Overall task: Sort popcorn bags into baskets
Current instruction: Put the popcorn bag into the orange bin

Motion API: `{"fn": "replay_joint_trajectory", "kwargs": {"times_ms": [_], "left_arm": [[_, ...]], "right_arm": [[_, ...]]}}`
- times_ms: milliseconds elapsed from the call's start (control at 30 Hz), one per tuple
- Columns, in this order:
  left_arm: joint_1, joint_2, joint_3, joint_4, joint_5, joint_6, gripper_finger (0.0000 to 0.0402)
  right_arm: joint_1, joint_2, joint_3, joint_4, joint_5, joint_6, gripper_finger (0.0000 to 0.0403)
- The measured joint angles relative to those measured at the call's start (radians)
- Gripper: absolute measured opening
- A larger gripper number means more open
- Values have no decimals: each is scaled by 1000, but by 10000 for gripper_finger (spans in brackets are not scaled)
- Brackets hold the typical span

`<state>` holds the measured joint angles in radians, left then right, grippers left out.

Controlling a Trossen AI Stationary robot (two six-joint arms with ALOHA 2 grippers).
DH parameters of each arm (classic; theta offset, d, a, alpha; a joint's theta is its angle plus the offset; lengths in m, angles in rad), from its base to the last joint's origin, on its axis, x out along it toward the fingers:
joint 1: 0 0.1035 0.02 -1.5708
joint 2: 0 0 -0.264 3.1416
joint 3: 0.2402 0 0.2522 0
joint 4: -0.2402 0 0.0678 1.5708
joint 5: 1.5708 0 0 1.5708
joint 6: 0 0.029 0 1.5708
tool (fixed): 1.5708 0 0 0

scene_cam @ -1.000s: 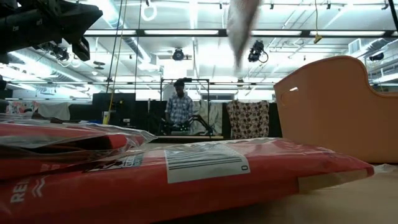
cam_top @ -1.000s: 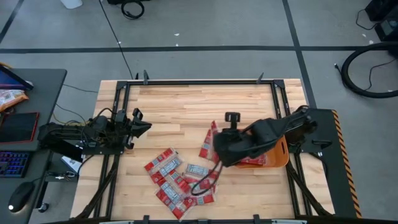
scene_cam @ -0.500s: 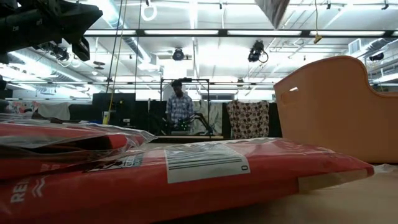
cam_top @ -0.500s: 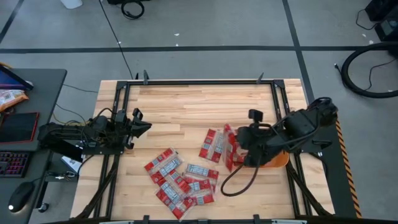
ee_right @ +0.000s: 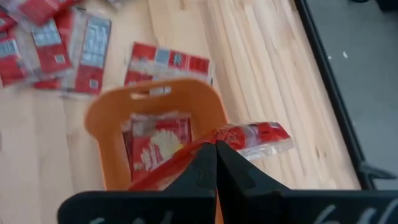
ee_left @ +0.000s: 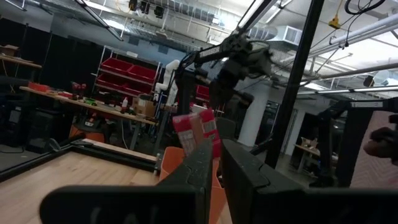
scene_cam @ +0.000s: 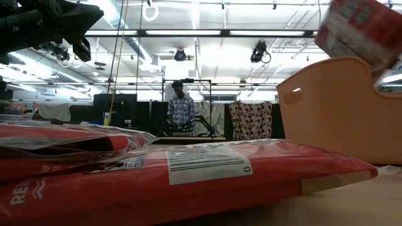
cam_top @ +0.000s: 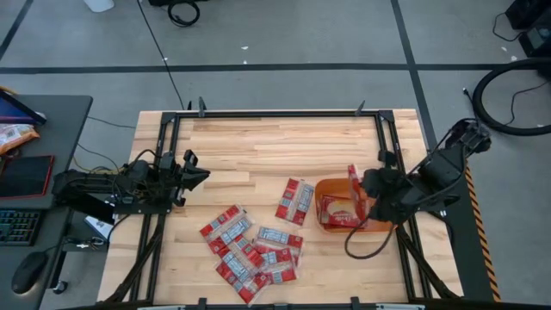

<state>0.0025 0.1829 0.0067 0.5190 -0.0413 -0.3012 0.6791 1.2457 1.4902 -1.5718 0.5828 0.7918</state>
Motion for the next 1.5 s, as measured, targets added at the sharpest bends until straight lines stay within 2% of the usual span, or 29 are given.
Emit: {"fn": "replay_joint_trajectory", "kwargs": {"times_ms": [167, 267, 433, 567, 733, 900, 1200, 1333, 1500], "left_arm": [[0, 0, 0, 0, 0, 0, 36], [0, 0, 0, 0, 0, 0, 36], [0, 0, 0, 0, 0, 1, 36], [0, 0, 0, 0, 0, 2, 36], [0, 0, 0, 0, 0, 2, 36], [0, 0, 0, 0, 0, 0, 36], [0, 0, 0, -7, 0, 0, 36], [0, 0, 0, -8, 0, 0, 36], [0, 0, 0, -9, 0, 1, 36]], "right_arm": [[42, -95, -155, 1, -10, 53, 2], [45, -117, -219, 2, -57, 66, 2], [45, -131, -265, 1, -128, 27, 2], [40, -134, -281, 1, -119, 22, 2], [8, -76, -340, 67, -102, -7, 2], [-23, 37, -421, 216, -189, -139, 2], [-29, 196, -402, 283, -182, -242, 5], [-29, 223, -402, 370, -155, -247, 24], [-53, 215, -402, 460, -176, -228, 68]]}}
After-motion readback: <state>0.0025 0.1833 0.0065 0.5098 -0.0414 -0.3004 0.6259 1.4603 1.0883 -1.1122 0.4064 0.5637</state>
